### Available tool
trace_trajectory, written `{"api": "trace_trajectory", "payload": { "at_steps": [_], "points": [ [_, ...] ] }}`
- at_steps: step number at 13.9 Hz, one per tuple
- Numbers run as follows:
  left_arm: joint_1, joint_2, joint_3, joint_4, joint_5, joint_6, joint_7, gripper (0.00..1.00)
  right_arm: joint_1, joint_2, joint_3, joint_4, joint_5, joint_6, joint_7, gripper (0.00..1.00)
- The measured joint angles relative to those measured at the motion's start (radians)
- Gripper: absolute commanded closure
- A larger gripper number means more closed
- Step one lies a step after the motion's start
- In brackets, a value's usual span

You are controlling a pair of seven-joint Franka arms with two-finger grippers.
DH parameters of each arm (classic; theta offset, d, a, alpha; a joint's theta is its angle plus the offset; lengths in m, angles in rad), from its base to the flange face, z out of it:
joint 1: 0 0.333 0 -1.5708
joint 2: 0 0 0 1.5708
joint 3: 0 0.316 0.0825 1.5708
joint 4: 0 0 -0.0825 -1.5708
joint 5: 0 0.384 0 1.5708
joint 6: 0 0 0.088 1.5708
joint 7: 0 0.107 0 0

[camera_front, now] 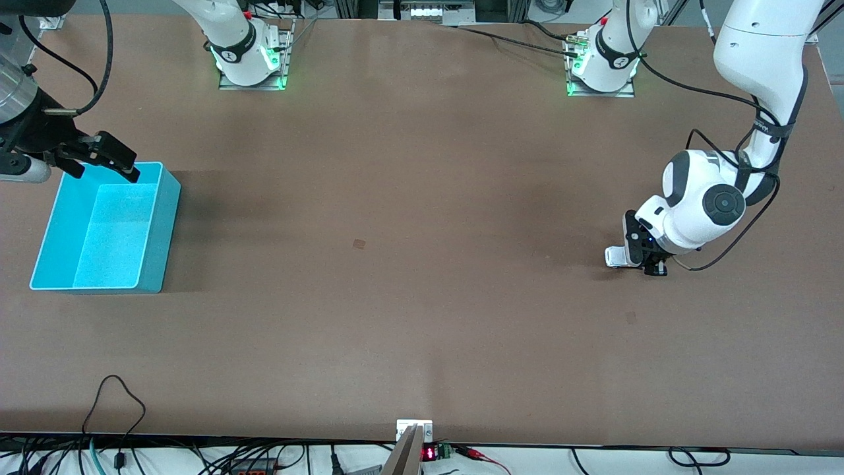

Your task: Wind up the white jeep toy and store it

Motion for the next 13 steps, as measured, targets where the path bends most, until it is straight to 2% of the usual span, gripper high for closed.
{"api": "trace_trajectory", "payload": {
  "at_steps": [6, 13],
  "points": [
    [0.031, 0.003, 0.002, 0.01, 0.0, -0.023, 0.028, 0.75, 0.0, 0.0, 0.0, 0.0, 0.0, 0.0, 0.0, 0.0],
    [0.199, 0.036, 0.005, 0.066, 0.0, -0.041, 0.206, 0.75, 0.0, 0.0, 0.0, 0.0, 0.0, -0.002, 0.0, 0.0]
  ]
}}
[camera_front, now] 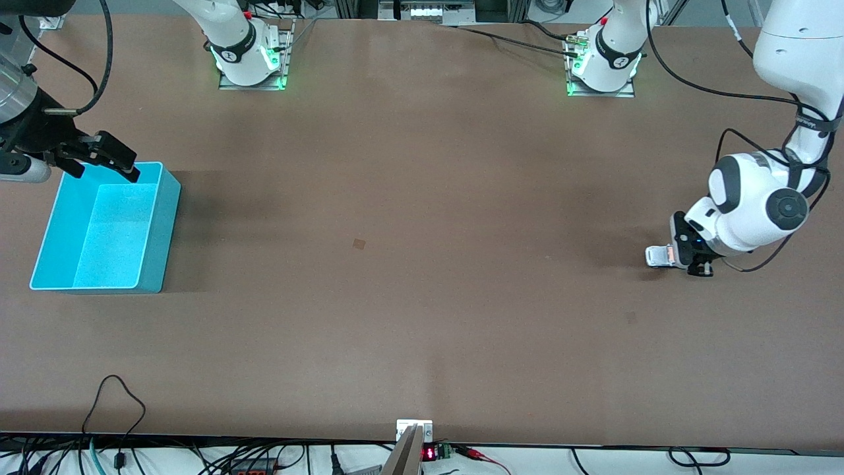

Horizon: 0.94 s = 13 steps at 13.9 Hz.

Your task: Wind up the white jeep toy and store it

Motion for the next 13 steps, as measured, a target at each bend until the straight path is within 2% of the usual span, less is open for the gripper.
{"api": "trace_trajectory", "payload": {
  "at_steps": [9, 11, 12, 13],
  "points": [
    [0.051, 0.016, 0.0, 0.027, 0.0, -0.004, 0.059, 0.74, 0.0, 0.0, 0.0, 0.0, 0.0, -0.001, 0.0, 0.0],
    [0.053, 0.017, 0.0, 0.028, 0.0, -0.004, 0.062, 0.7, 0.0, 0.0, 0.0, 0.0, 0.0, -0.001, 0.0, 0.0],
    [0.053, 0.017, 0.0, 0.028, 0.0, -0.005, 0.062, 0.5, 0.0, 0.0, 0.0, 0.0, 0.0, -0.001, 0.0, 0.0],
    [0.053, 0.018, 0.0, 0.029, 0.0, -0.005, 0.062, 0.0, 0.0, 0.0, 0.0, 0.0, 0.0, -0.001, 0.0, 0.0]
  ]
}}
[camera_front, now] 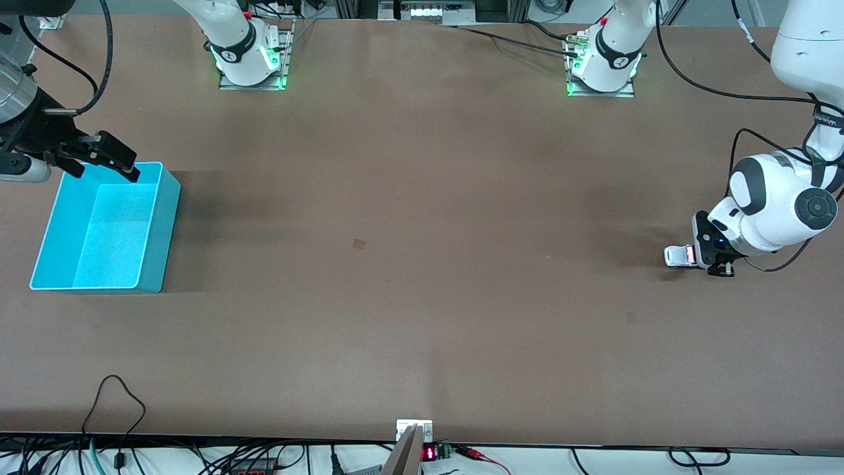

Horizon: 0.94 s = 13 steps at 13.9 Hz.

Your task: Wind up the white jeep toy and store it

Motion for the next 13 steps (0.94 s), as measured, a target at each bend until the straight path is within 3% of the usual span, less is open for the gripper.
{"api": "trace_trajectory", "payload": {
  "at_steps": [5, 13],
  "points": [
    [0.004, 0.035, -0.001, 0.007, 0.0, -0.014, 0.001, 0.0, 0.0, 0.0, 0.0, 0.0, 0.0, 0.0, 0.0, 0.0],
    [0.0, -0.031, -0.055, 0.123, 0.0, -0.302, -0.104, 0.0, 0.0, 0.0, 0.0, 0.0, 0.0, 0.0, 0.0, 0.0]
  ]
}}
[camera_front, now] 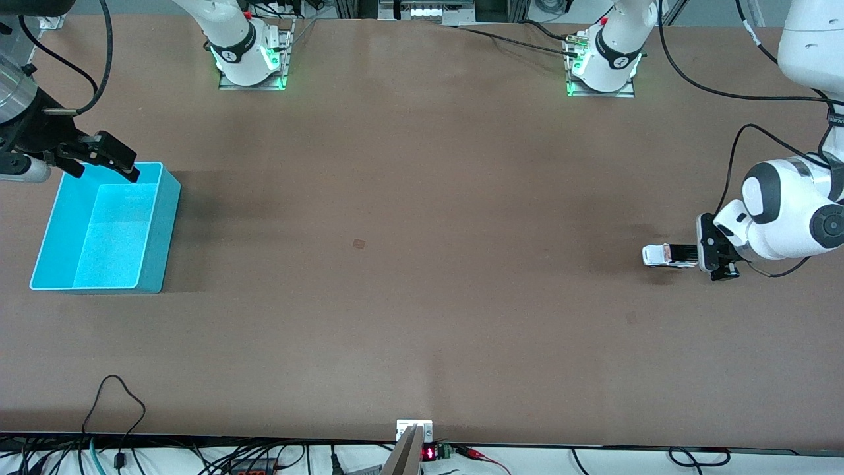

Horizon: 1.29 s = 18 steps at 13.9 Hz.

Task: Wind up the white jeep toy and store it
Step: 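Open the left gripper and raise it, letting the jeep roll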

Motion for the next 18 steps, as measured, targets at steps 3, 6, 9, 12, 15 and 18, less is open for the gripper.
{"api": "trace_trajectory", "payload": {
  "at_steps": [3, 6, 9, 12, 15, 18],
  "points": [
    [-0.011, -0.038, -0.01, 0.053, 0.0, -0.144, -0.128, 0.0, 0.0, -0.001, 0.0, 0.0, 0.0, 0.0, 0.0, 0.0],
    [-0.064, -0.049, -0.013, 0.176, 0.0, -0.345, -0.261, 0.0, 0.0, -0.002, 0.0, 0.0, 0.0, -0.001, 0.0, 0.0],
    [-0.133, -0.055, -0.015, 0.304, 0.0, -0.551, -0.479, 0.0, 0.0, -0.005, -0.001, 0.0, 0.0, -0.002, 0.0, 0.0],
    [-0.184, -0.07, -0.02, 0.398, 0.0, -0.703, -0.764, 0.0, 0.0, -0.006, -0.001, 0.0, 0.0, -0.002, 0.0, 0.0],
    [-0.214, -0.1, -0.032, 0.459, -0.001, -0.761, -1.03, 0.0, 0.0, -0.006, -0.001, 0.0, 0.0, -0.003, 0.0, 0.0],
    [-0.262, -0.186, -0.033, 0.435, -0.002, -0.746, -1.416, 0.0, -0.001, -0.006, -0.001, -0.001, 0.0, -0.003, 0.0, 0.0]
  ]
}}
